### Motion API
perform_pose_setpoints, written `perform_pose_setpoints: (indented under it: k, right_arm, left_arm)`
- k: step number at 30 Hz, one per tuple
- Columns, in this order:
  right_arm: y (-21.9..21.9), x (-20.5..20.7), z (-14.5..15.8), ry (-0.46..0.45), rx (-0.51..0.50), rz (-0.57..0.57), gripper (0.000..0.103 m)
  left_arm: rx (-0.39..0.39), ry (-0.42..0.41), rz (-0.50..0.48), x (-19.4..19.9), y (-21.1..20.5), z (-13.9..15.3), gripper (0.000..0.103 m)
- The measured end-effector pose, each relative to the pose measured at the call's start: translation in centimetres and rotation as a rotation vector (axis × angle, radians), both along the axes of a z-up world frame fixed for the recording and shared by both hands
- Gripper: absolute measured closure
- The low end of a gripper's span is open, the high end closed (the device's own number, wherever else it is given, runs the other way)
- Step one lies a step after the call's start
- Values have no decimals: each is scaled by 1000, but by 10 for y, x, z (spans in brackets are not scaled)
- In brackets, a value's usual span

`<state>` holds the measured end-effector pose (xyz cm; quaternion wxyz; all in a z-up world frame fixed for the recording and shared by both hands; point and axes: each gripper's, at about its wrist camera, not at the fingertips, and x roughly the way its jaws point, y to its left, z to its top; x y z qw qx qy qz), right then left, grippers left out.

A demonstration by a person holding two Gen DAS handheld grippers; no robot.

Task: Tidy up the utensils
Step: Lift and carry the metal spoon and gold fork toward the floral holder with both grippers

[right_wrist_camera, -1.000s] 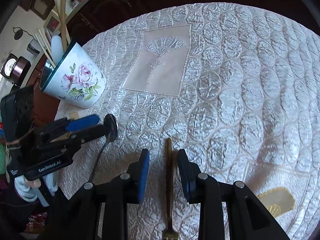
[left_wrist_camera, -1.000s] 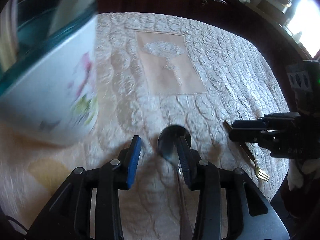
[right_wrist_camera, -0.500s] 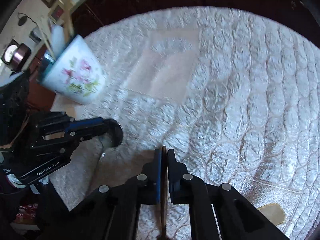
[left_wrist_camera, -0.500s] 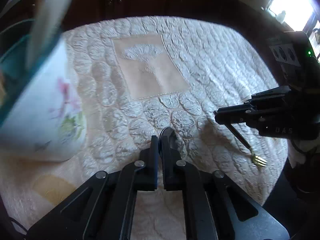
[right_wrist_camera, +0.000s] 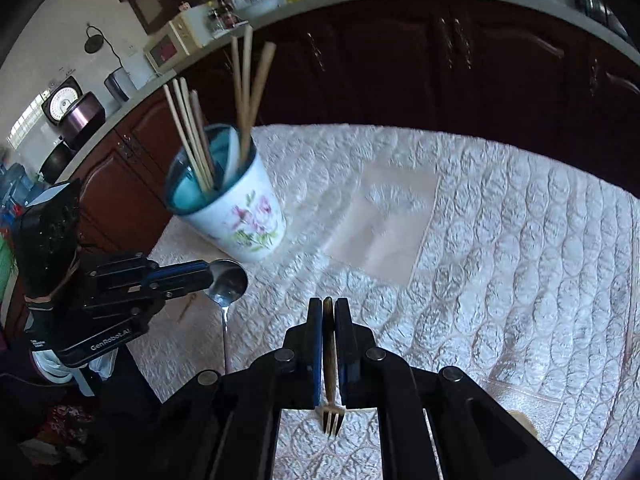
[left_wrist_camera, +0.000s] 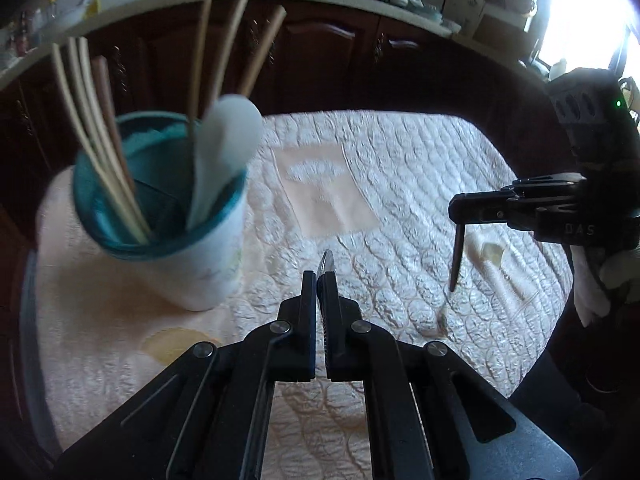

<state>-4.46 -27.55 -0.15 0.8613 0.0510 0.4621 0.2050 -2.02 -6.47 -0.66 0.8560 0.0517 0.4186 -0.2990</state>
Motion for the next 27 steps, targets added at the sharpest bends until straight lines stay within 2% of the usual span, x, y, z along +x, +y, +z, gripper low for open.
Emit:
perform_pose_setpoints:
  k: [13,22,27]
  right_arm:
    - [21,-6,44,-96,27,-6,98]
    - [36,-7,61,-125,41,12,98]
    - [42,-5,74,-144,56,24,98]
  left_arm:
    - [-27,-73,82,-10,33,33,102]
    - [-45,-96,138,-13,53,46,102]
    - [-72,-121,166,-12,72,65,102]
